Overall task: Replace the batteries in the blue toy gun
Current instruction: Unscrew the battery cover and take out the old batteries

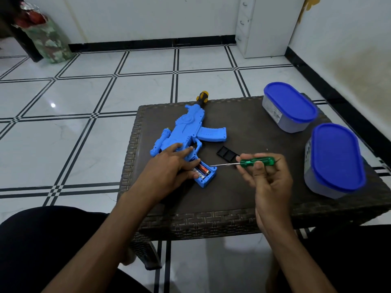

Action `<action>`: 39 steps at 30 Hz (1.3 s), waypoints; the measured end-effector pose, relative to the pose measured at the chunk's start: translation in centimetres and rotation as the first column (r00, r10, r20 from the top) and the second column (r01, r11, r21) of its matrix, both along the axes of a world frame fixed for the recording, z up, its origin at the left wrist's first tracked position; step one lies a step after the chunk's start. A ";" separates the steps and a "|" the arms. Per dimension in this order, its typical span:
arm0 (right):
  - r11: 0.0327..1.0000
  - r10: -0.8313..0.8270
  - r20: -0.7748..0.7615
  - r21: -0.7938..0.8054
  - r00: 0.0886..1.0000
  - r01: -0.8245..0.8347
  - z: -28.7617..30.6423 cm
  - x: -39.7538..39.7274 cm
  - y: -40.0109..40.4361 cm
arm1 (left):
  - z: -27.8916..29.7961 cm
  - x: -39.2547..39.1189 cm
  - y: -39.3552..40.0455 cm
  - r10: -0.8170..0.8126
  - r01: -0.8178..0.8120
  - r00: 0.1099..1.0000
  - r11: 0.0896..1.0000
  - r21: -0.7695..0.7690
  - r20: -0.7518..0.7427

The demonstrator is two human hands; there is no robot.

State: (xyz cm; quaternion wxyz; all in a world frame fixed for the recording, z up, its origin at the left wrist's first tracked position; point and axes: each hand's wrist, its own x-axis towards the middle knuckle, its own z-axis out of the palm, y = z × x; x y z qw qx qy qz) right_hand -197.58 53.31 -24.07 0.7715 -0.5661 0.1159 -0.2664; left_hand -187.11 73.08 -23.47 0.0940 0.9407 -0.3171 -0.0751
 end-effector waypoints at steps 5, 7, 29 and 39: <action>0.984 0.035 0.008 -0.177 0.999 -0.033 0.9 0.1 -0.4 | 0.2 -0.1 -0.1 0.001 -0.001 1.000 1.000 0.010 -0.006; 0.957 0.054 0.011 -0.285 0.998 -0.048 1.1 0.1 -0.3 | 0.1 -0.1 0.0 0.005 -0.005 1.000 1.000 0.003 -0.009; 0.975 0.057 0.063 -0.218 0.996 -0.042 1.1 0.3 0.4 | 0.1 -0.1 -0.1 -0.006 0.006 1.000 1.000 -0.006 -0.002; 0.925 0.147 0.023 -0.358 0.989 -0.129 2.5 1.0 -0.4 | 0.3 -0.3 -0.1 0.015 -0.015 1.000 0.999 -0.028 -0.003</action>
